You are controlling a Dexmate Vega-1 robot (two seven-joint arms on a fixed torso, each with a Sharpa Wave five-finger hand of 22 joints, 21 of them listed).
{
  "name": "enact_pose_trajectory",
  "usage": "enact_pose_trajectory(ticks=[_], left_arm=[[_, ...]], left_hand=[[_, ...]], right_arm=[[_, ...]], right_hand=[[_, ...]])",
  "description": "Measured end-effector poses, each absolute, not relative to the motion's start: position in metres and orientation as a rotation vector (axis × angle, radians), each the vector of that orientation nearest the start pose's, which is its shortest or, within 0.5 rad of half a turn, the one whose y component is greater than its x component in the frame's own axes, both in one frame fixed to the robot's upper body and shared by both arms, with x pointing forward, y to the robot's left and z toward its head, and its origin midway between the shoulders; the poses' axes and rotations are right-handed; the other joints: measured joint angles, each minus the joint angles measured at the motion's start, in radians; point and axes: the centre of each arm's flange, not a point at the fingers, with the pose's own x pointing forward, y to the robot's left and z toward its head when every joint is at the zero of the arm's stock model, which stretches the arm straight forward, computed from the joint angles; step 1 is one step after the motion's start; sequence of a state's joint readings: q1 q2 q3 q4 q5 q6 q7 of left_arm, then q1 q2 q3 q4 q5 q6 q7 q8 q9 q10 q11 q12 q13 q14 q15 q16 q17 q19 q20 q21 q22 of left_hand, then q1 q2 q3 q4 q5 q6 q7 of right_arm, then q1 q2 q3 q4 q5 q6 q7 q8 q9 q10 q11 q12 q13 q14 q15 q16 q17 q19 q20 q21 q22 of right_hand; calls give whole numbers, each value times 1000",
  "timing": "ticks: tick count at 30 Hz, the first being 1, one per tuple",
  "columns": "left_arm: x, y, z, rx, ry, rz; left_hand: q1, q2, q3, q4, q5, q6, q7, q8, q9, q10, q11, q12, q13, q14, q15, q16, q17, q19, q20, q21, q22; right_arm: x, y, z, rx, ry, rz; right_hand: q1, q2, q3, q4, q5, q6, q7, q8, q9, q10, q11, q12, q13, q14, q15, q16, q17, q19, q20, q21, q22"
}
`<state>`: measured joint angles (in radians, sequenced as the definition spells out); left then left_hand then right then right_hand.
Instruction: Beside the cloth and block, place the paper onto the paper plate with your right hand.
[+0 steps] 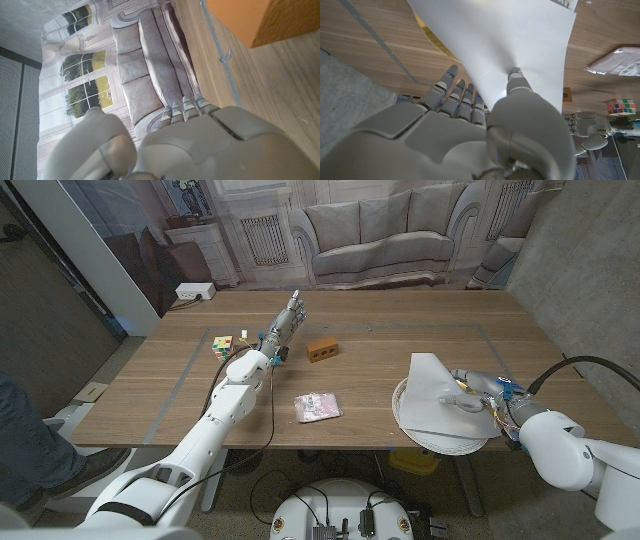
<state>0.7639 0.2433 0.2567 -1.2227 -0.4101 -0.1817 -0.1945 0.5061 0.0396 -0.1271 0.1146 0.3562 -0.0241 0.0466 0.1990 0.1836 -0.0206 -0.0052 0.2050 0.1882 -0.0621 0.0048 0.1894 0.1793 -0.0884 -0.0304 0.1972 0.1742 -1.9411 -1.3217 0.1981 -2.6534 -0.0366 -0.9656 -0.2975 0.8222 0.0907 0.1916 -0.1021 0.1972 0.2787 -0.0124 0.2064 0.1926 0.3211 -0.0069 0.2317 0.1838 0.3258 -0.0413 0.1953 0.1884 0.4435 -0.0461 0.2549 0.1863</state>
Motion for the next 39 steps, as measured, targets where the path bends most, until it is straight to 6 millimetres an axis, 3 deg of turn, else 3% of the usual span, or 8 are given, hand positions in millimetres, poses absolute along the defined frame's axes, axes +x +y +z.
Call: enact_pose_trajectory(ticks=[17,39], left_arm=[[675,211,-6,-20,-580,-347],[673,218,-8,-19,-578,-339]], left_hand=[[0,0,-4,-4,0,0,0,0,0,0,0,0,0,0,0,0,0,0,0,0,0],[3,3,-8,0,0,5,-5,0,0,0,0,0,0,0,0,0,0,0,0,0,0]], right_arm=[[387,-292,-81,-1329,-125,-114],[395,-291,-85,-1326,-117,-127]], right_hand=[[-35,-14,-19,19,0,-5,5,0,0,-4,3,-8,0,-9,2,-8,0,0,0,-7,0],[-48,-9,-22,22,0,-5,5,0,0,-4,3,-8,0,-9,2,-8,0,0,0,-11,0]])
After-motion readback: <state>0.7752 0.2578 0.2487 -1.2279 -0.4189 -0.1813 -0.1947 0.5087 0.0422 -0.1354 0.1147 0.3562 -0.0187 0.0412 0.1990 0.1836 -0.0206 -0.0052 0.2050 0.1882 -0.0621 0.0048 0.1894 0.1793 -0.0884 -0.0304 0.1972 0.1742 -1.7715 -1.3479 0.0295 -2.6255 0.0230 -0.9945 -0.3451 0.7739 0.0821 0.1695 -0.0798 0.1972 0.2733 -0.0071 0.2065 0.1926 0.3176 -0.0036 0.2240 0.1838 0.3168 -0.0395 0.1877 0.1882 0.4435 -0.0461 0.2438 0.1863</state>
